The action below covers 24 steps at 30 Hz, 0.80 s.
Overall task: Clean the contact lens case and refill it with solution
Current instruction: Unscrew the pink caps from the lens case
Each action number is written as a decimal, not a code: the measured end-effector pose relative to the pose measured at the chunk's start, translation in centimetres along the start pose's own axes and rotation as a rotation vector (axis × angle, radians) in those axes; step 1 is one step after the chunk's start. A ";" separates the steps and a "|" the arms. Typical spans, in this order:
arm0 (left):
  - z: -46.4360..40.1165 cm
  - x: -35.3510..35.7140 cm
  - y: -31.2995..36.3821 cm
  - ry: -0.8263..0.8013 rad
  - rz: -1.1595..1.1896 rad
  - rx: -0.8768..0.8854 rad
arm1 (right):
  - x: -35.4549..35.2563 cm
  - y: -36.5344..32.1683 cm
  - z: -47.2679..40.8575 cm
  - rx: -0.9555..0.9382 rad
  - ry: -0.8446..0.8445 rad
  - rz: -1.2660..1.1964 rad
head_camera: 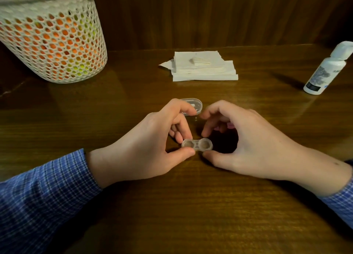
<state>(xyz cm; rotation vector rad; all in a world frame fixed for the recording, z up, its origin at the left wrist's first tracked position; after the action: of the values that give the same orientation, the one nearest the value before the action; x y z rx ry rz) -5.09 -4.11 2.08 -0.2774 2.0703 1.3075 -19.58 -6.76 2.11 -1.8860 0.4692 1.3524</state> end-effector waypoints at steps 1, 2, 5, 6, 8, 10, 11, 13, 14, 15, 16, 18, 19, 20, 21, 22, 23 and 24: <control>0.0 -0.1 0.0 0.003 -0.001 0.005 | 0.1 0.0 0.0 0.002 0.000 -0.010; 0.0 -0.2 0.1 0.006 -0.002 0.012 | 0.1 0.1 0.0 0.006 0.001 -0.019; 0.0 -0.3 0.3 0.013 0.004 0.034 | 0.1 0.2 0.1 0.010 0.017 -0.054; 0.1 -0.4 0.4 0.023 0.013 0.038 | 0.0 0.2 0.1 0.010 0.031 -0.076; 0.1 -0.7 0.8 0.048 0.035 0.044 | -0.3 0.3 0.1 0.025 0.056 -0.129; 0.1 -1.2 1.2 0.083 0.072 0.046 | -0.8 0.4 0.1 0.051 0.080 -0.180; 0.2 -1.5 1.4 0.100 0.099 0.037 | -1.1 0.2 0.1 0.062 0.091 -0.202; 0.8 -2.4 1.7 0.155 0.162 0.005 | -2.0 -0.5 0.3 0.073 0.121 -0.243; 1.4 -3.0 1.8 0.184 0.200 -0.017 | -2.4 -1.1 0.3 0.069 0.139 -0.257; 2.1 -3.6 1.8 0.213 0.242 -0.042 | -3.0 -1.9 0.4 0.059 0.157 -0.262; 3.1 -4.1 2.0 0.247 0.291 -0.063 | -3.5 -2.8 0.4 0.045 0.173 -0.260; 5.6 -5.2 1.9 0.349 0.460 -0.102 | -4.5 -5.1 0.3 0.009 0.198 -0.241; 7.1 -5.7 2.0 0.429 0.577 -0.114 | -4.8 -6.4 0.3 -0.010 0.206 -0.231; 8.8 -6.1 2.1 0.521 0.694 -0.108 | -5.1 -7.8 0.2 -0.030 0.208 -0.220; 10.6 -6.4 2.1 0.614 0.812 -0.102 | -5.2 -9.4 0.1 -0.052 0.208 -0.209; 12.4 -6.5 2.3 0.696 0.906 -0.089 | -5.1 -11.1 -0.1 -0.075 0.206 -0.201; 14.1 -6.5 2.5 0.763 0.993 -0.082 | -5.0 -12.9 -0.1 -0.098 0.203 -0.196; 15.6 -6.2 2.5 0.828 1.067 -0.070 | -4.7 -14.7 -0.2 -0.123 0.199 -0.195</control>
<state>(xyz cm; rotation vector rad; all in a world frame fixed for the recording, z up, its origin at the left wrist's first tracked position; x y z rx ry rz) 4.91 9.55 3.49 0.4142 3.0598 2.1120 -11.37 2.00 11.79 -2.1191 0.2962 1.0931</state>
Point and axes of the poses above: each hand's wrist, its own z-axis away from the middle knuckle, its own x-axis out of the palm, y = z × x, the point moved 7 cm from there along -z, towards the middle knuckle, and after that the axes turned 14 degrees about z, right-handed, at the moved point
